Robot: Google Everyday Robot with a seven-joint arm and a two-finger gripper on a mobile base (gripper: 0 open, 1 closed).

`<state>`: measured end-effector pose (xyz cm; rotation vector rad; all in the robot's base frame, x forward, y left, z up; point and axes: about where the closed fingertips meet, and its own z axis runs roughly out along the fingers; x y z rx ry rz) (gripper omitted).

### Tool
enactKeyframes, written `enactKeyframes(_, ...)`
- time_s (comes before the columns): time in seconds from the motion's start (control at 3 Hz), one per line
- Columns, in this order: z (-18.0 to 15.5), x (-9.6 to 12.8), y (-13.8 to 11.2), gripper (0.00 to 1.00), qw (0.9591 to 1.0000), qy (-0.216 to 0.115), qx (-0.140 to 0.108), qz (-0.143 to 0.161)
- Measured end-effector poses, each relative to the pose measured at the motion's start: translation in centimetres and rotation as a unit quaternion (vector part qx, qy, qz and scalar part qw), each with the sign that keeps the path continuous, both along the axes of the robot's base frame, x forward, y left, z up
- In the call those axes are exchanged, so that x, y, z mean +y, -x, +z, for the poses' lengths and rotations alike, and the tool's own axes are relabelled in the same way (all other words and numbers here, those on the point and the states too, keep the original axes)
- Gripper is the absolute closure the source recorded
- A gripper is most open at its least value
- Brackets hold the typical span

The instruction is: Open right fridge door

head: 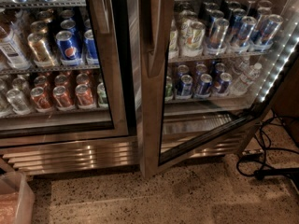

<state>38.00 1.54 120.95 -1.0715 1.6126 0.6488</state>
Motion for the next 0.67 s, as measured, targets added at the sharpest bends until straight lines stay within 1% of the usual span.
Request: enactKeyframes(0.67, 0.0, 0.0, 0.0, 0.0, 1.0, 0.0, 0.0, 0.0)
